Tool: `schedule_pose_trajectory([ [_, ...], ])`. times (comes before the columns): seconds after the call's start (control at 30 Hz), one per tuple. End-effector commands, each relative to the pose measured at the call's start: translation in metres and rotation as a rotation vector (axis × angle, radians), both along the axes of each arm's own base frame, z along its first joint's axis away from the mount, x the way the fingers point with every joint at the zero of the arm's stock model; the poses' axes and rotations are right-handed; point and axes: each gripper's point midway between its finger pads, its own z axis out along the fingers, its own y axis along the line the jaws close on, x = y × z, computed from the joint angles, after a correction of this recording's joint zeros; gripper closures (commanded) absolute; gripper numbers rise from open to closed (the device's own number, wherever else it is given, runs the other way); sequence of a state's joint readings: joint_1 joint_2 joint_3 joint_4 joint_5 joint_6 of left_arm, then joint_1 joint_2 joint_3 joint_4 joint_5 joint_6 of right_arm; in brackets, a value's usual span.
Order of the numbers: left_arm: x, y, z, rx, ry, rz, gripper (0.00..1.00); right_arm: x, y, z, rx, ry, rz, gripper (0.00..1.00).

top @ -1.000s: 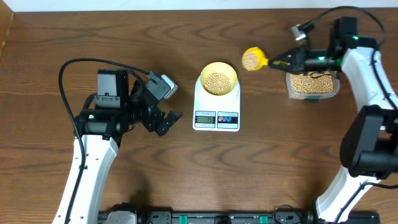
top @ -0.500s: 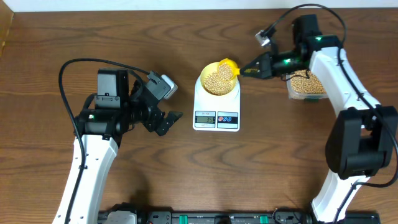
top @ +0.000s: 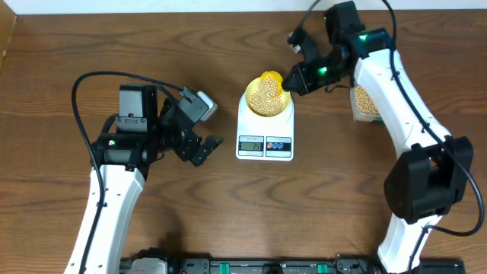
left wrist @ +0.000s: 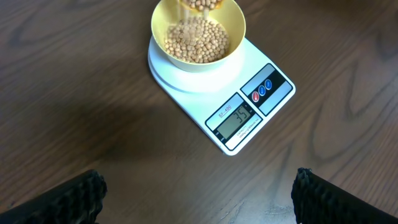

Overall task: Scoop item into bowl and weigh 50g on scale
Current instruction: 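Tip the yellow scoop to pour soybeans into the yellow bowl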

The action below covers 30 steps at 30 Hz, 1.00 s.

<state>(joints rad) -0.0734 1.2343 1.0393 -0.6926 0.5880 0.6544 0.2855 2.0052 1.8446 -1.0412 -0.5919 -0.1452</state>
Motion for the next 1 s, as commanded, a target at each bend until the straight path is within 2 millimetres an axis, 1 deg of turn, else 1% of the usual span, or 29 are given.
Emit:
schedule_pose_trajectory([
  [0.0, -0.001, 0.003, -0.005, 0.006, 0.014, 0.009, 0.02, 0.009, -0.002, 0.008, -0.143, -0.137, 0.047, 0.99],
  [0.17, -0.001, 0.002, -0.005, 0.005, 0.014, 0.009, 0.02, 0.013, 0.002, 0.01, -0.266, -0.223, 0.074, 0.99],
  [0.47, -0.001, 0.002, -0.005, 0.005, 0.015, 0.009, 0.02, 0.013, 0.009, 0.012, -0.43, -0.336, 0.141, 0.99],
  [0.77, -0.001, 0.002, -0.005, 0.005, 0.015, 0.009, 0.03, 0.005, 0.021, 0.011, -0.457, -0.361, 0.196, 0.99],
  [0.97, -0.001, 0.002, -0.005, 0.005, 0.014, 0.009, 0.03, 0.002, 0.02, 0.01, -0.467, -0.359, 0.224, 0.99],
])
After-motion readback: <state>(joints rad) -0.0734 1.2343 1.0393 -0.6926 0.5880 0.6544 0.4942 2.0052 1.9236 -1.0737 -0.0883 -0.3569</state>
